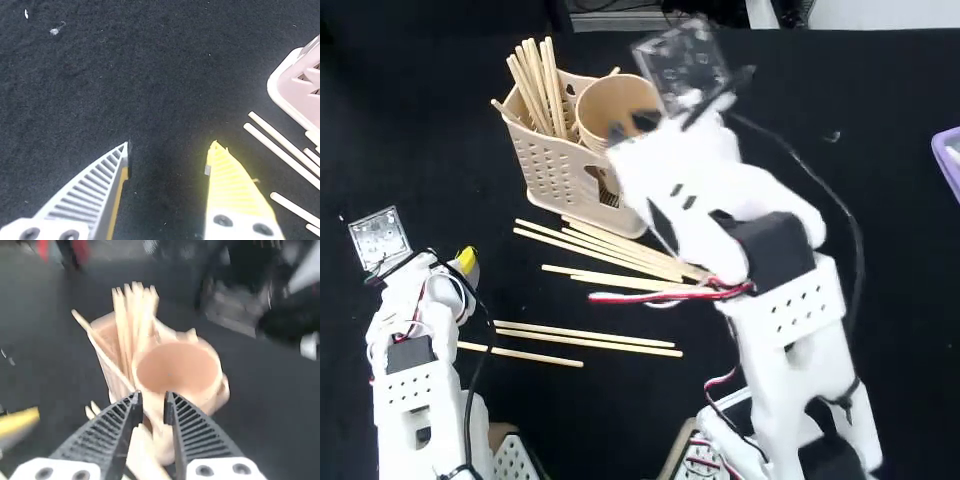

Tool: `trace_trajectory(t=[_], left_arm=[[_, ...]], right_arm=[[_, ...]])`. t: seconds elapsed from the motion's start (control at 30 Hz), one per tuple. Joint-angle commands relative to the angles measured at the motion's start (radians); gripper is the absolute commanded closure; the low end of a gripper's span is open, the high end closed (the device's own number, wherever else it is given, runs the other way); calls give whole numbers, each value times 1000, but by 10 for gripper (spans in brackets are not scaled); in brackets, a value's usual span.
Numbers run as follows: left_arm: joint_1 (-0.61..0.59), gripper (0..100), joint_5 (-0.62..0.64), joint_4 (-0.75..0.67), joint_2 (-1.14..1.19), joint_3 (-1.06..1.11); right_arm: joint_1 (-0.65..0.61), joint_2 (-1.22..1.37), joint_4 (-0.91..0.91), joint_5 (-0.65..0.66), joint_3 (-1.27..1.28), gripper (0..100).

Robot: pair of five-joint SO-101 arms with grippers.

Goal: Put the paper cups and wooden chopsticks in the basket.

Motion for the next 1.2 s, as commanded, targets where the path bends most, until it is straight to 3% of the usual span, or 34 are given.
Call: trace_trajectory(t=[0.0,0.2,0.47,0.9,1.03,1.17], left_arm=[[-5,748,-11,-17,-12,-13],[-5,748,-11,-17,-12,-12],[-5,748,-11,-17,-12,-13],[-1,748,-11,-17,-12,-10],[-4,748,-11,-17,-12,-10],[-4,748,-11,-17,-12,-10]], right_arm=[[25,-96,58,-2,119,920],[34,-328,-181,0,575,920],[37,-475,-724,-51,1148,920],[43,-472,-1188,-258,1432,904],[26,-472,-1218,-273,1457,841],[-35,-470,-1223,-282,1460,840]])
